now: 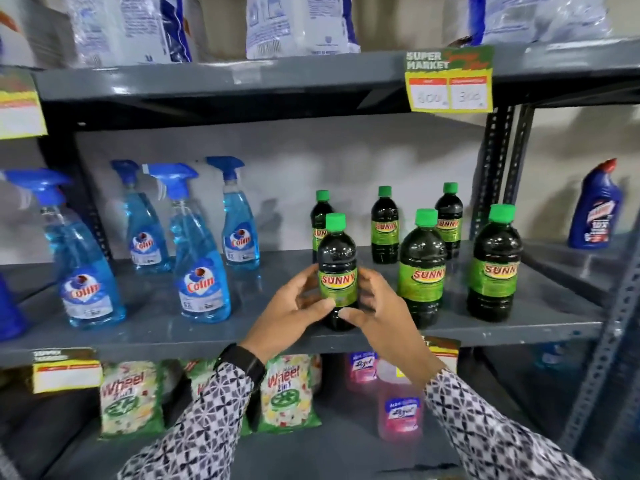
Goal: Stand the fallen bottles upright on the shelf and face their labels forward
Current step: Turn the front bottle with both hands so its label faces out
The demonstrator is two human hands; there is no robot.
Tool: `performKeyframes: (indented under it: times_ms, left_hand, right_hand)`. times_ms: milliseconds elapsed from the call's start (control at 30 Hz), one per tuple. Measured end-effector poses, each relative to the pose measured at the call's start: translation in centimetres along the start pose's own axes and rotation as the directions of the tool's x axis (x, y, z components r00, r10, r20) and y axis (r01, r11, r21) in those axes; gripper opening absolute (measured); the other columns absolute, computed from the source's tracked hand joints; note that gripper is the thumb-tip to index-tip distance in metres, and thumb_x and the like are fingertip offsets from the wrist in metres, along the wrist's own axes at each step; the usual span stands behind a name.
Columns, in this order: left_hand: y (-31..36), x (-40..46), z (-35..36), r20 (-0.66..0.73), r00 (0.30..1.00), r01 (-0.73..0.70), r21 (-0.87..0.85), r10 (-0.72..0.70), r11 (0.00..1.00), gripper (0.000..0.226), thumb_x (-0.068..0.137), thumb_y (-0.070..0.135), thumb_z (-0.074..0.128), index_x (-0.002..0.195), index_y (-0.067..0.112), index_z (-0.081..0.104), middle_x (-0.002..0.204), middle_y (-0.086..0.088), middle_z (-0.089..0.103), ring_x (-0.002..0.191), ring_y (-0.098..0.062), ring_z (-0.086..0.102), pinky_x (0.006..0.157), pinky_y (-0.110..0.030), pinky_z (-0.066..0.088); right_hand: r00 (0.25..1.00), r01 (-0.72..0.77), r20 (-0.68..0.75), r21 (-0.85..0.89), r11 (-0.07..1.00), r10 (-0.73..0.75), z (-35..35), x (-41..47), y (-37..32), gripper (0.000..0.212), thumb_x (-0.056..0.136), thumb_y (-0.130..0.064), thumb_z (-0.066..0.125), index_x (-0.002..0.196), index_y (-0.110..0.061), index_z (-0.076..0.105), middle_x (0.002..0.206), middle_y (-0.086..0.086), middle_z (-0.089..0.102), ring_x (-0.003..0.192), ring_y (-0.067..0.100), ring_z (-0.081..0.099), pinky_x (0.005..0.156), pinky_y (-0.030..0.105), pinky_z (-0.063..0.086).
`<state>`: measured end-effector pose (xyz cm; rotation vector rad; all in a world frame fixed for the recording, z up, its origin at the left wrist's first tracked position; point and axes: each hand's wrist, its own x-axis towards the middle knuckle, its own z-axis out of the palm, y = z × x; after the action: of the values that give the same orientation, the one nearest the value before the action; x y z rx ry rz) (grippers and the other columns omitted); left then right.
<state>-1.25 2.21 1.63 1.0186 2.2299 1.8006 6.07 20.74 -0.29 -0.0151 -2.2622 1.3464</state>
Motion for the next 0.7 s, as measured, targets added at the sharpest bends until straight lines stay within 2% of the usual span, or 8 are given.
performKeyframes:
  times_ms: [100, 167, 233, 333, 467, 567, 700]
  left_hand:
    - [-0.6, 0.1, 0.1, -0.03, 0.999, -0.009, 0.03, 0.01, 1.0, 0.064, 0.092, 0.012, 0.072, 0.145, 0.033, 0.045, 0.128, 0.015, 0.067, 0.117, 0.008, 0.063, 0.092, -0.009, 0.048]
    - [-1.0, 0.2, -0.2, -0.039, 0.999, -0.018, 0.029, 0.019, 0.999, 0.066, 0.091, 0.013, 0.073, 0.148, 0.029, 0.044, 0.131, 0.011, 0.067, 0.12, 0.004, 0.063, 0.094, -0.009, 0.048]
    - [-1.3, 0.1, -0.6, -0.036, 0.999, -0.03, 0.044, 0.032, 0.999, 0.067, 0.091, 0.016, 0.074, 0.151, 0.026, 0.043, 0.135, 0.01, 0.066, 0.124, 0.001, 0.062, 0.097, -0.011, 0.047]
    - [-1.5, -0.3, -0.7, -0.036, 0.998, -0.042, 0.055, 0.044, 0.998, 0.071, 0.092, 0.02, 0.074, 0.153, 0.025, 0.04, 0.138, 0.01, 0.064, 0.127, -0.001, 0.061, 0.1, -0.014, 0.047]
    - [-1.7, -0.6, -0.5, -0.047, 0.998, -0.041, 0.052, 0.043, 0.998, 0.075, 0.089, 0.027, 0.075, 0.155, 0.026, 0.038, 0.141, 0.007, 0.063, 0.127, -0.001, 0.06, 0.101, -0.016, 0.048]
    - [-1.4, -0.9, -0.3, -0.056, 0.997, -0.047, 0.072, 0.051, 0.996, 0.071, 0.092, 0.022, 0.072, 0.154, 0.028, 0.039, 0.14, 0.011, 0.062, 0.125, 0.005, 0.06, 0.098, -0.01, 0.046]
    - [-0.4, -2.0, 0.2, -0.079, 0.995, -0.055, 0.107, 0.063, 0.993, 0.069, 0.094, 0.027, 0.07, 0.155, 0.033, 0.037, 0.139, 0.017, 0.063, 0.125, 0.006, 0.059, 0.102, -0.014, 0.047]
  right_hand:
    - [1.0, 0.015, -0.006, 0.014, 1.0, -0.014, 0.6, 0.5, 0.0, 0.075, 0.087, -0.006, 0.086, 0.149, -0.026, 0.05, 0.125, -0.026, 0.064, 0.11, -0.018, 0.063, 0.104, 0.019, 0.053]
    - [1.0, 0.023, -0.006, 0.023, 0.999, -0.022, 0.9, 0.4, -0.3, 0.075, 0.087, -0.005, 0.086, 0.15, -0.021, 0.05, 0.126, -0.026, 0.063, 0.109, -0.019, 0.063, 0.097, 0.011, 0.052]
    - [1.0, 0.024, -0.007, 0.024, 0.999, -0.024, 1.2, 0.2, -0.4, 0.073, 0.088, -0.005, 0.085, 0.149, -0.022, 0.05, 0.126, -0.03, 0.061, 0.109, -0.02, 0.063, 0.095, 0.008, 0.051]
    - [0.999, 0.046, -0.018, 0.023, 0.999, -0.046, 1.3, 0.0, -0.3, 0.073, 0.089, -0.007, 0.085, 0.148, -0.028, 0.048, 0.126, -0.033, 0.059, 0.111, -0.02, 0.062, 0.097, 0.01, 0.051]
    - [0.999, 0.049, -0.017, 0.043, 0.998, -0.048, 1.4, -0.3, -0.5, 0.076, 0.089, -0.007, 0.084, 0.153, -0.024, 0.047, 0.131, -0.021, 0.063, 0.123, 0.0, 0.065, 0.106, 0.024, 0.054]
    - [0.999, 0.05, -0.005, 0.056, 0.997, -0.05, 1.4, -0.5, -0.8, 0.077, 0.09, -0.005, 0.083, 0.155, -0.024, 0.046, 0.129, -0.031, 0.059, 0.12, -0.012, 0.061, 0.106, 0.018, 0.052]
    - [0.997, 0.073, 0.03, 0.082, 0.994, -0.076, 1.0, -1.7, -1.3, 0.08, 0.095, -0.005, 0.078, 0.16, -0.031, 0.038, 0.132, -0.037, 0.053, 0.12, -0.023, 0.056, 0.103, 0.008, 0.048]
